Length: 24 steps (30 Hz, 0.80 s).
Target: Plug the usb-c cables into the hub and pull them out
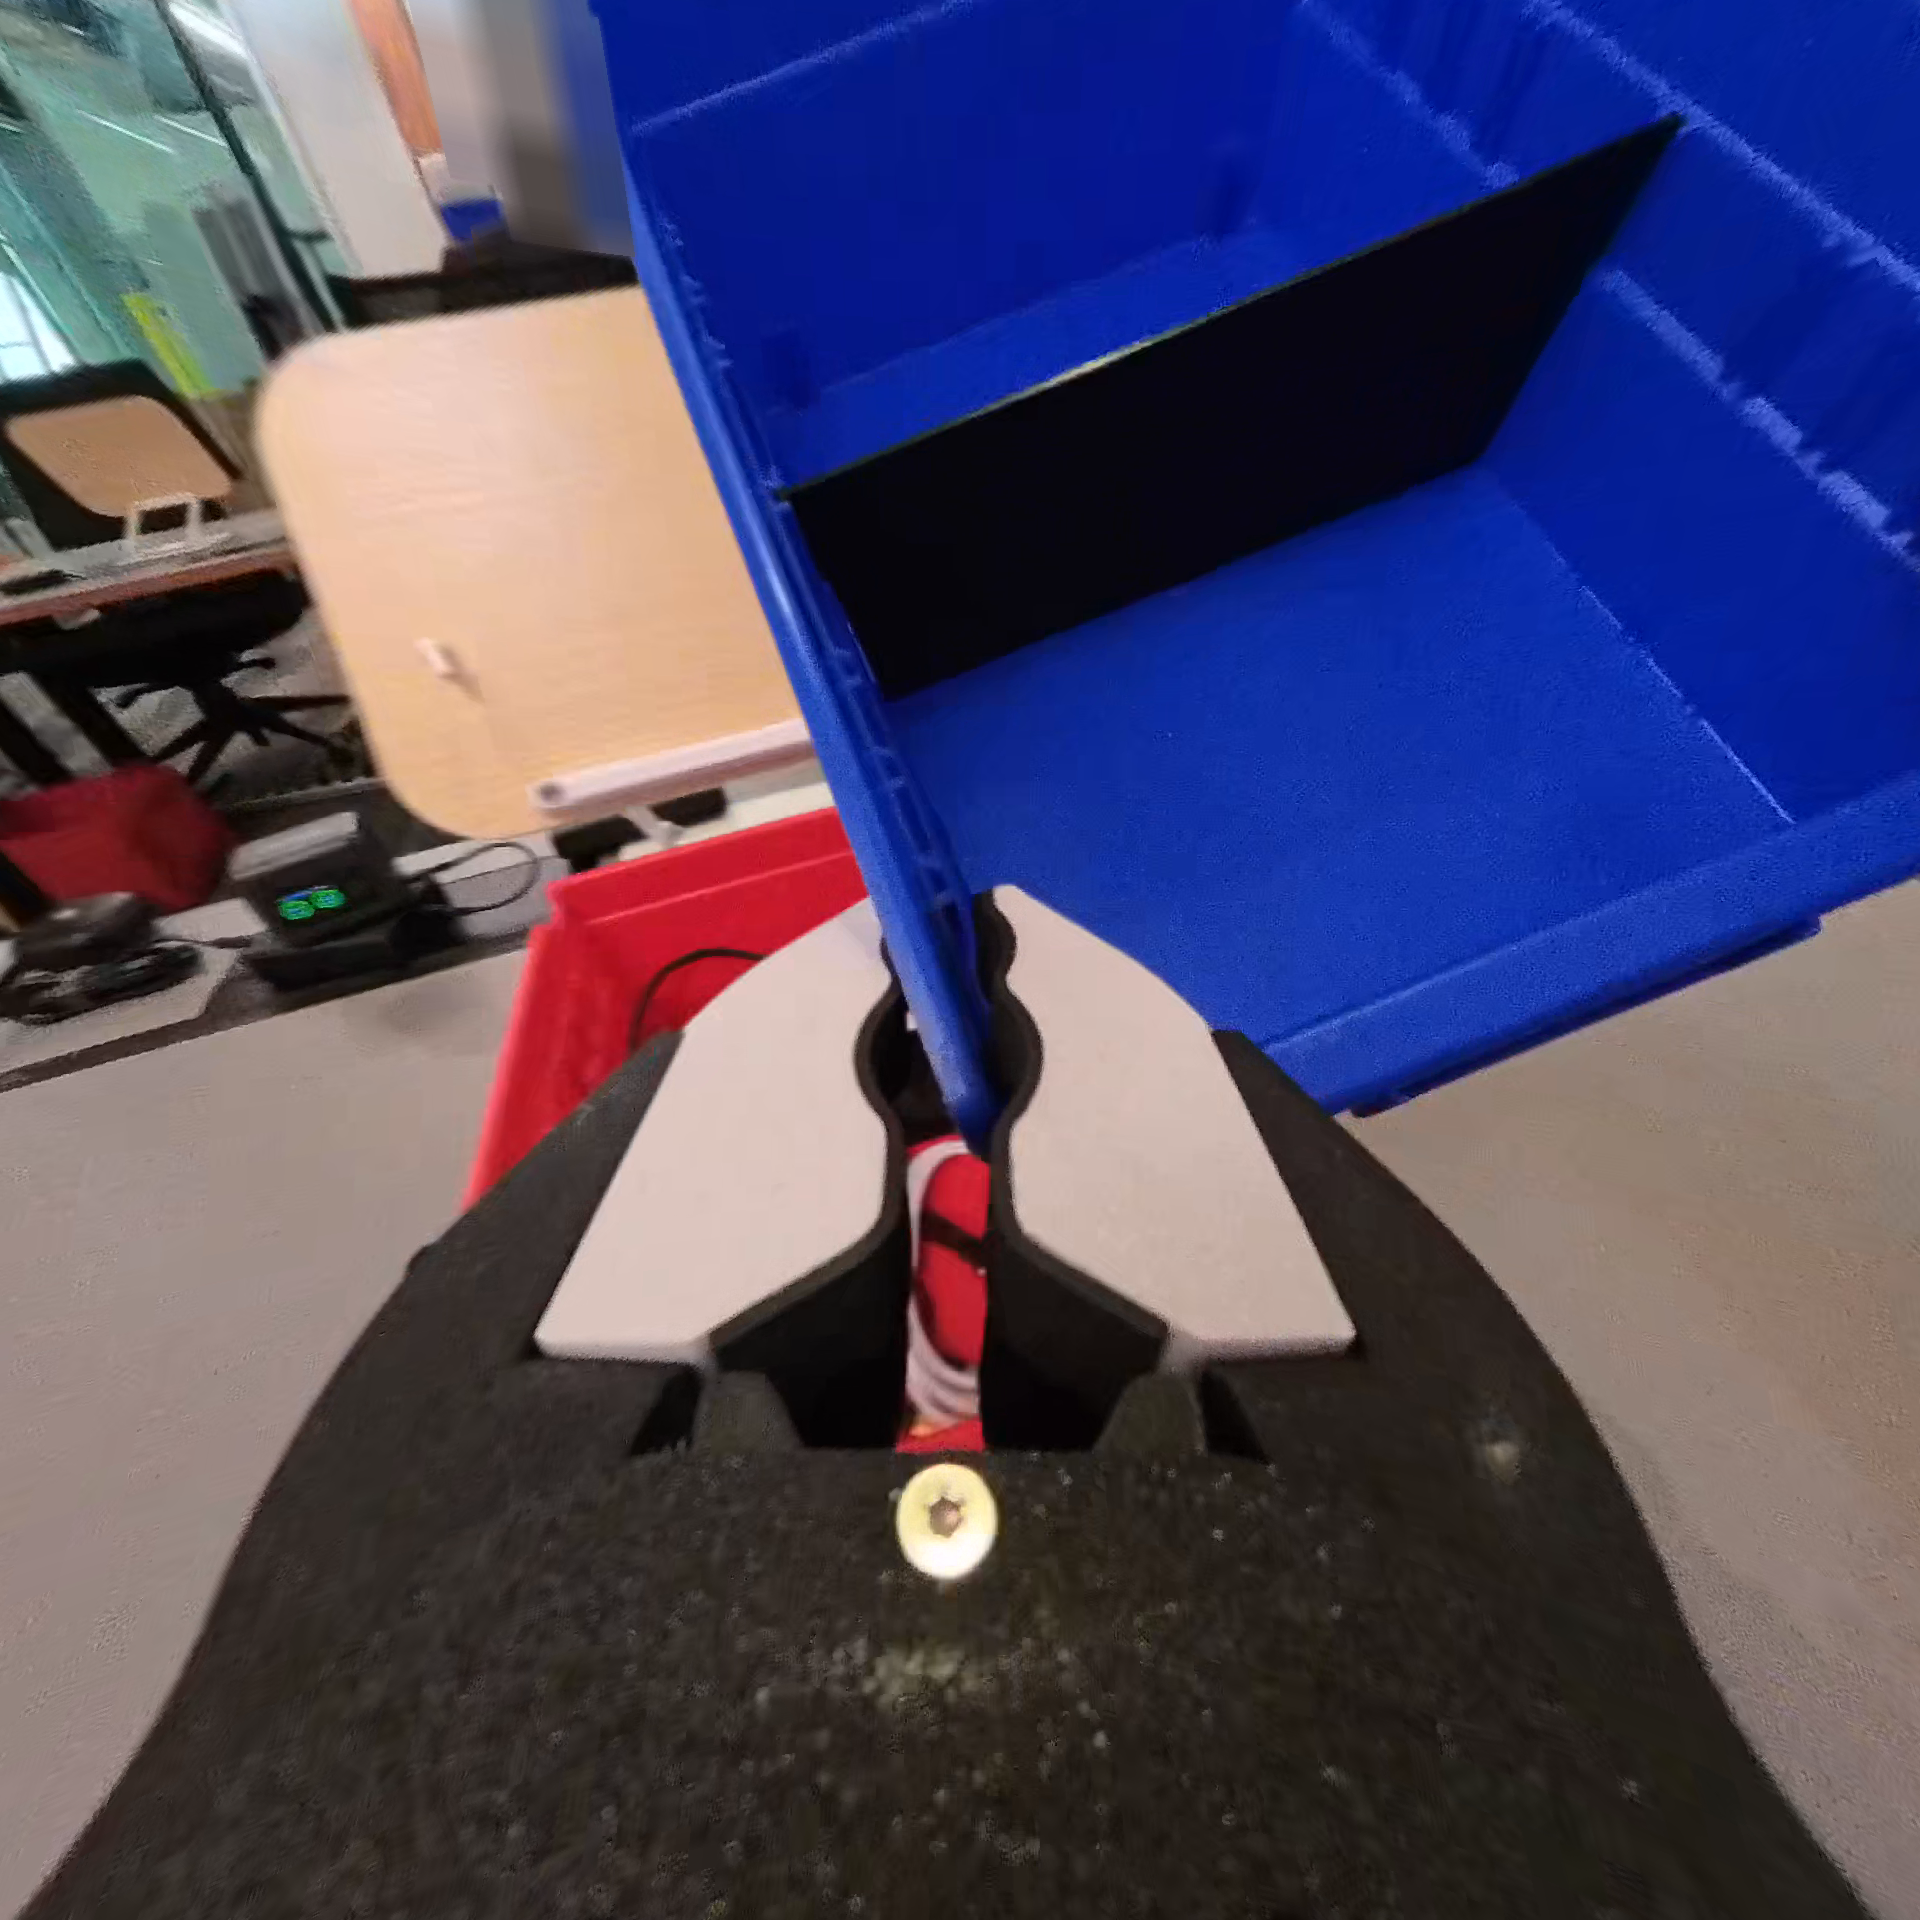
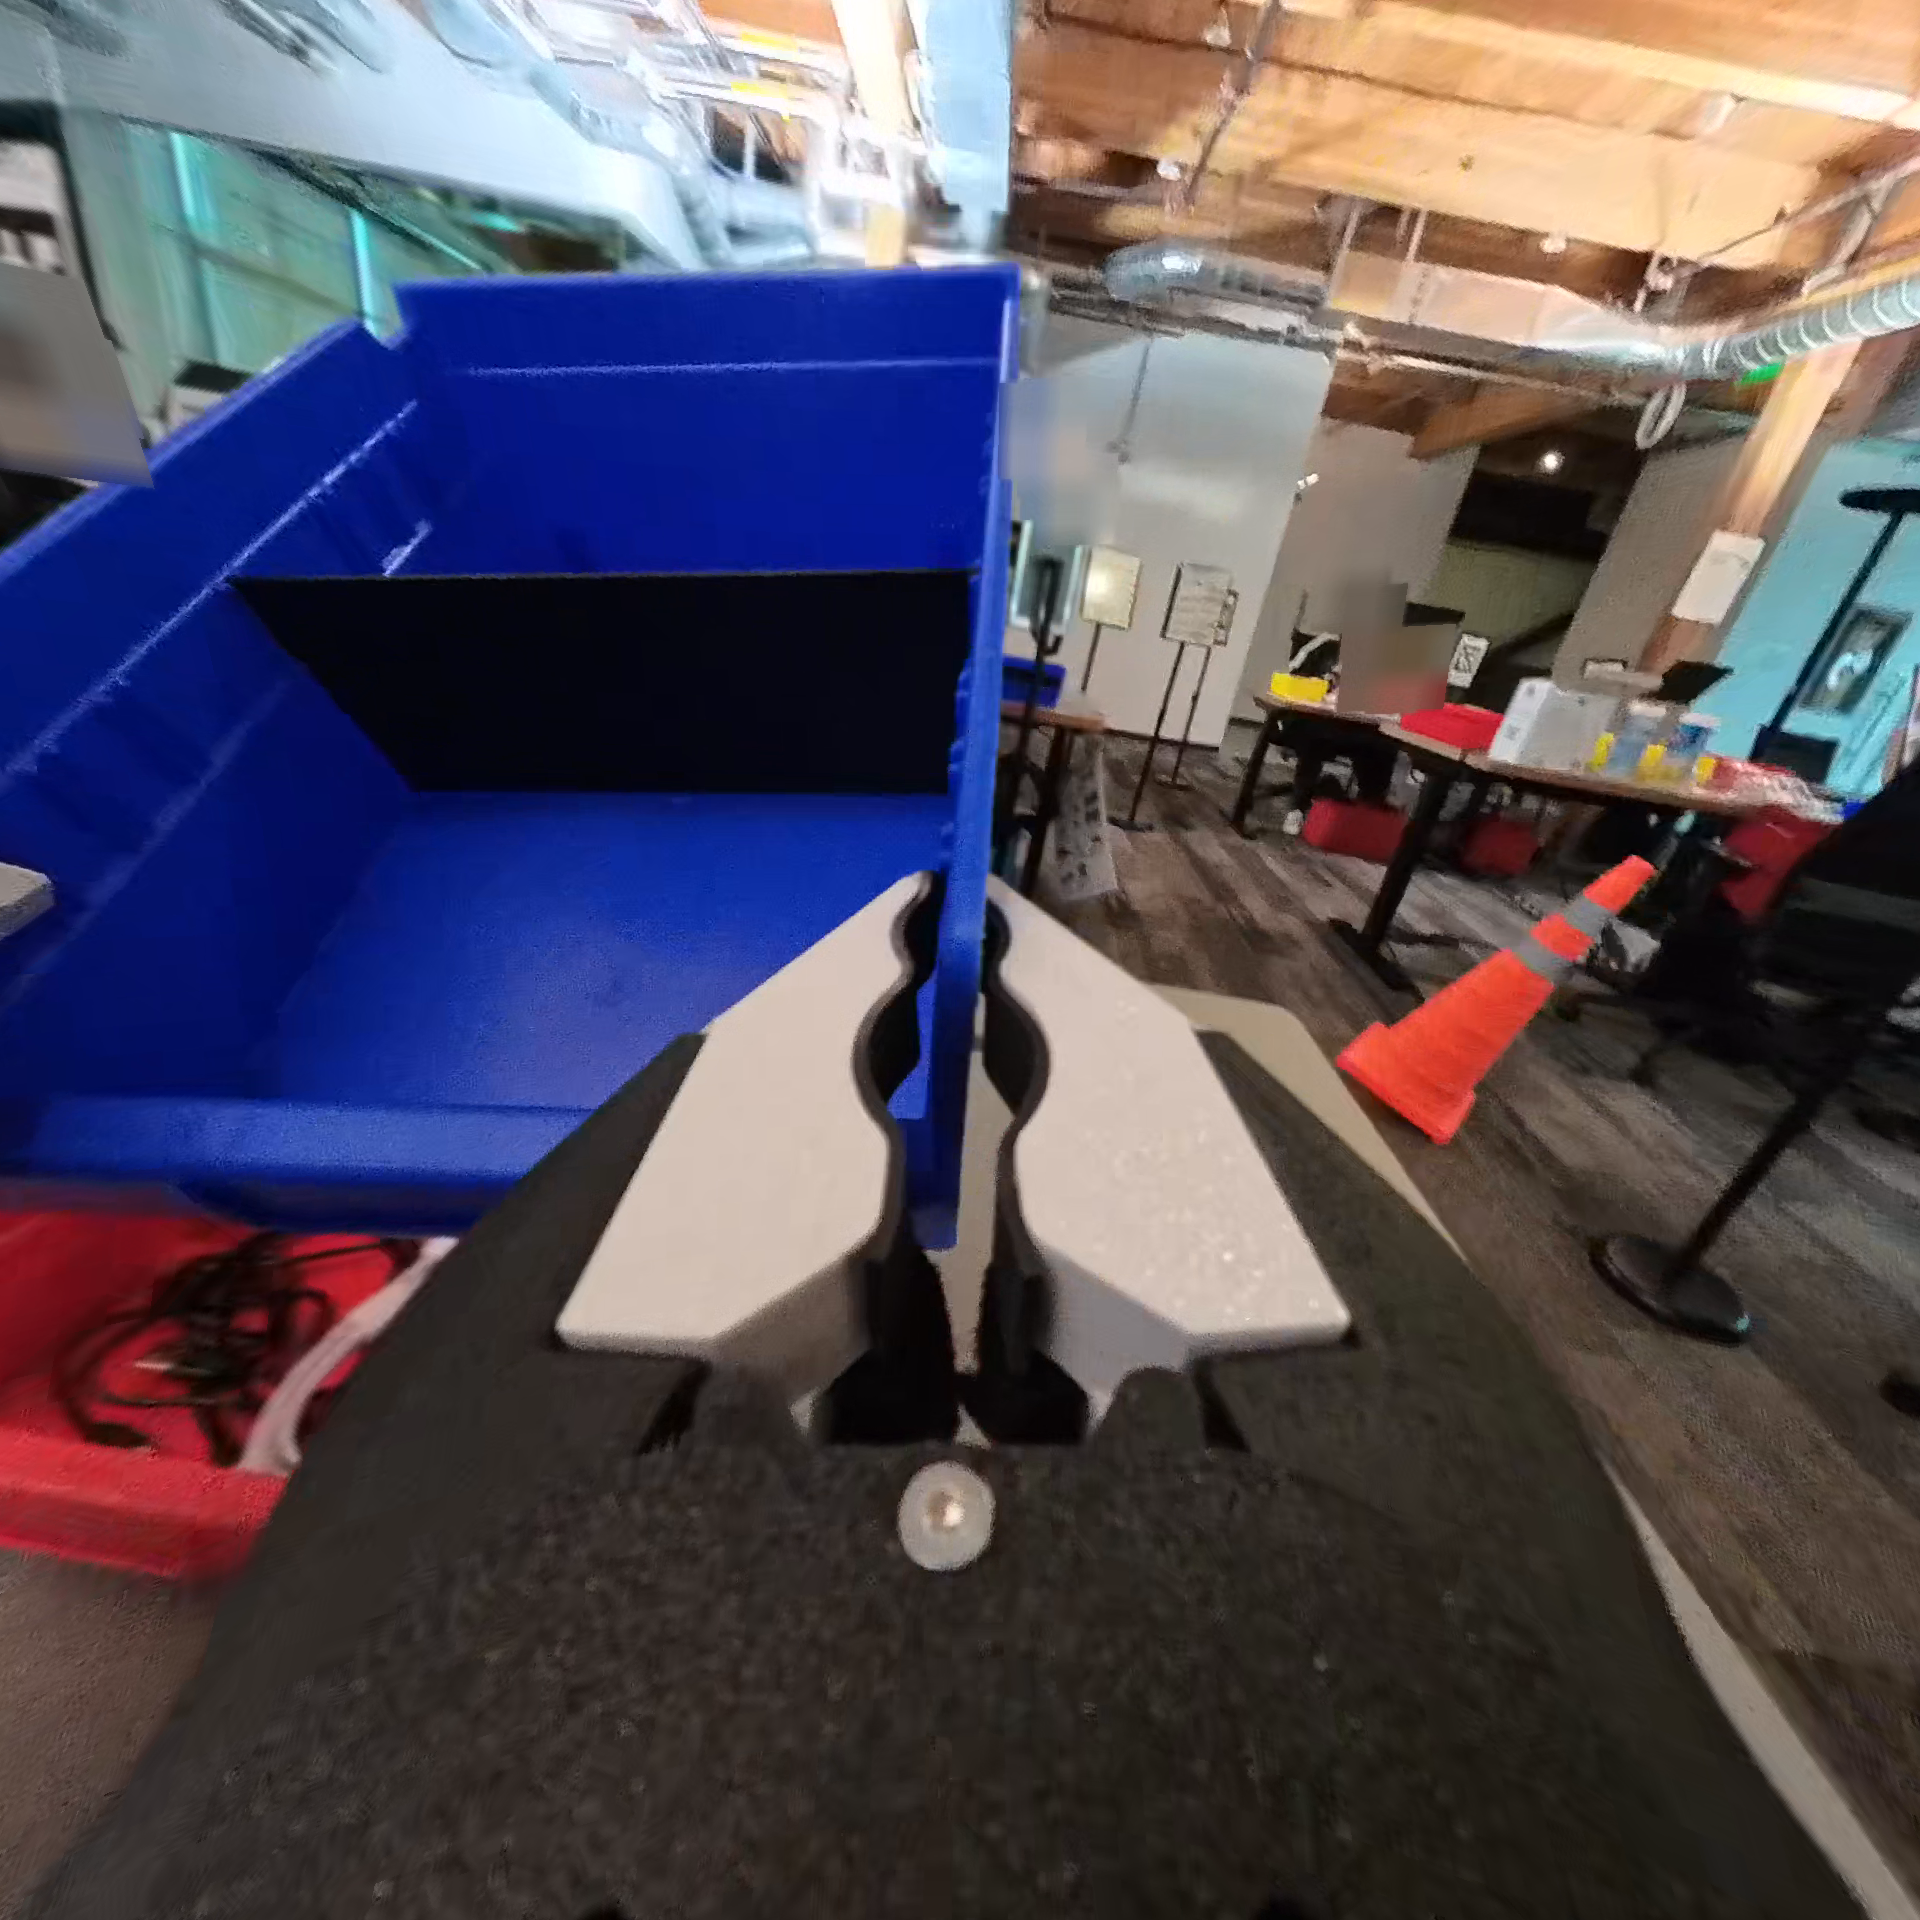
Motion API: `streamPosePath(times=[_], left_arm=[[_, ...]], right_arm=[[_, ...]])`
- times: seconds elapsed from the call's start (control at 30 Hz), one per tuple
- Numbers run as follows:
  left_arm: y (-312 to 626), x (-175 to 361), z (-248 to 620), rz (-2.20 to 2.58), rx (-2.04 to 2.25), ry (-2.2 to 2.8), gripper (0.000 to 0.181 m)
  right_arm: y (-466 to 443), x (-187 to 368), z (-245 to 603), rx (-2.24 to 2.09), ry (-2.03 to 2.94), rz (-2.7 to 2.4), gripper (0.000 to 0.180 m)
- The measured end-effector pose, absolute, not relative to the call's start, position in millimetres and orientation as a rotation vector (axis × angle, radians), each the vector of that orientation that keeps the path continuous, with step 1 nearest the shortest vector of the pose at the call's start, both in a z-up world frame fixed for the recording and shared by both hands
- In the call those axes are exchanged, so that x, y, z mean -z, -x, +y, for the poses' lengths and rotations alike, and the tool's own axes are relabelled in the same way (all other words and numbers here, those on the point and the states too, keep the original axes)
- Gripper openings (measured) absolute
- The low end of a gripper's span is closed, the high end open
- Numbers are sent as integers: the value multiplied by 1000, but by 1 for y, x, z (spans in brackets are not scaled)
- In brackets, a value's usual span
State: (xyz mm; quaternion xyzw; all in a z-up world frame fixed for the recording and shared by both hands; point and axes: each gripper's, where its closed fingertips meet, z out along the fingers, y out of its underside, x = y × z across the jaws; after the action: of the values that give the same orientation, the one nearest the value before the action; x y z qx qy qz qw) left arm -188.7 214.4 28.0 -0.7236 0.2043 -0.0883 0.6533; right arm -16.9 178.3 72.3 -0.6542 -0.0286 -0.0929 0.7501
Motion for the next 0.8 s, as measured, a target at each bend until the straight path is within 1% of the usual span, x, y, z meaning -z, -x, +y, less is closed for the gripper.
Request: streamPosePath(times=[0.07, 0.17, 0.23, 0.33, 0.43, 0.57, 0.6, 0.63, 0.67, 0.8], left_arm=[[127, 1, 230, 512, 195, 1696, 9], [57, 55, 241, 593, 163, 1814, 8], [29, 90, 243, 615, 189, 1911, 8], [9, 127, 239, 609, 275, 2010, 10], [6, 128, 238, 647, 219, 1966, 11], [2, 130, 230, 712, 256, 1972, 17], [0, 131, 225, 760, 276, 1978, 24], [-1, 132, 217, 836, 294, 1988, 25], [3, 131, 207, 896, 310, 1991, 23], [47, 105, 159, 1025, 457, 1917, 33]], right_arm=[[-47, -41, 191, 205, 1493, 3, 3], [-124, 31, 203, 234, 1664, 64, 5], [-155, 73, 205, 197, 1783, 72, 4], [-176, 107, 204, 151, 1930, 56, 3], [-182, 132, 204, 156, 2008, 60, 5], [-184, 132, 203, 148, 2026, 106, 6], [-185, 132, 203, 144, 2021, 110, 6], [-187, 132, 203, 141, 2011, 115, 6], [-187, 132, 203, 132, 2004, 116, 6], [-187, 135, 203, 133, 2000, 127, 7]])
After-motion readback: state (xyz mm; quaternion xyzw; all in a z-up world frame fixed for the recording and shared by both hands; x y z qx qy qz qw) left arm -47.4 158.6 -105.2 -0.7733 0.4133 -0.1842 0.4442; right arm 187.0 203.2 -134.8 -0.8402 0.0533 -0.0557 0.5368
